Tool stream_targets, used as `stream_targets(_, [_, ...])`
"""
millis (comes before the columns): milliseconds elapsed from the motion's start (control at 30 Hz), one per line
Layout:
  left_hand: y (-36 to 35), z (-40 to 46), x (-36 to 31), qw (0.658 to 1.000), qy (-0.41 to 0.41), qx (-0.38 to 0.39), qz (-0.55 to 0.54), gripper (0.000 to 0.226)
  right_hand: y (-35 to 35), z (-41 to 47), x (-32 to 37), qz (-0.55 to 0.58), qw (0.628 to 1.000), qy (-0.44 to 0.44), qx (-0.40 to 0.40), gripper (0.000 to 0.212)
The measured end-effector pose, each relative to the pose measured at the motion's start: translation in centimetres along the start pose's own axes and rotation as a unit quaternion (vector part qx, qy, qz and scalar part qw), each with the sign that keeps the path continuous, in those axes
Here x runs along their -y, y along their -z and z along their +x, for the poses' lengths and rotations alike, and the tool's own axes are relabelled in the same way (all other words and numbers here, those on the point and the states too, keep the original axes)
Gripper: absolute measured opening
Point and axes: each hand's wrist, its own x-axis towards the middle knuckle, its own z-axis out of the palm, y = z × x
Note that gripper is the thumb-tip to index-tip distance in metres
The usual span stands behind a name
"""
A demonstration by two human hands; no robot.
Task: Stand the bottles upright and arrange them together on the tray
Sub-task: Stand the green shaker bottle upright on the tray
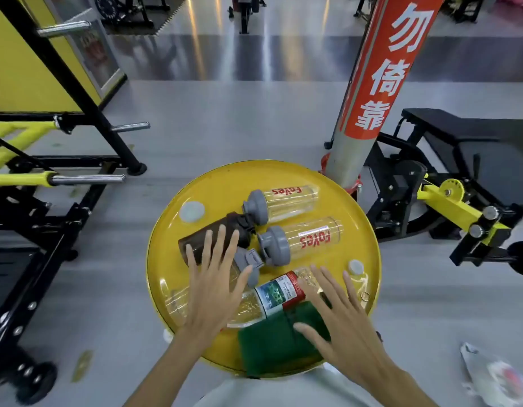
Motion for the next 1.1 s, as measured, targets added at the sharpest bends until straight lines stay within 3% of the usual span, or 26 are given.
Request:
stream_targets(167, [-1.5,-1.0,0.7,0.999,-0.006,0.028,0.034,0.073,-1.0,-1.8,-1.4,-0.049,0.996,0.046,0.053,0.077])
stream_targets(600, [-1.7,-1.4,0.1,0.999,0.027,0.028,-0.023,0.071,0.4,-0.4,-3.4,-0.080,0.978,0.078,0.176,0.102])
stream_targets(733, [-1.6,-1.4,0.1,0.999,0.031,0.023,-0.033,0.071,2.1,-0.2,-5.3,0.110,0.965,-0.065,0.230,0.100])
stream_targets(867, [-1.7,-1.5,-0.1,0.998,0.037,0.016,-0.038,0.070,2.5,0.1,-6.2,0.355,0.882,-0.156,0.268,0.089])
stream_targets(967, [-1.8,-1.5,-0.2,0.998,0.039,0.011,-0.042,0.070,2.7,0.7,-6.3,0.397,0.853,-0.174,0.291,0.087])
stream_targets(1100, [-1.9,-1.6,-0.1,0.998,0.037,0.005,-0.042,0.070,3.3,1.3,-6.5,0.404,0.846,-0.180,0.299,0.082])
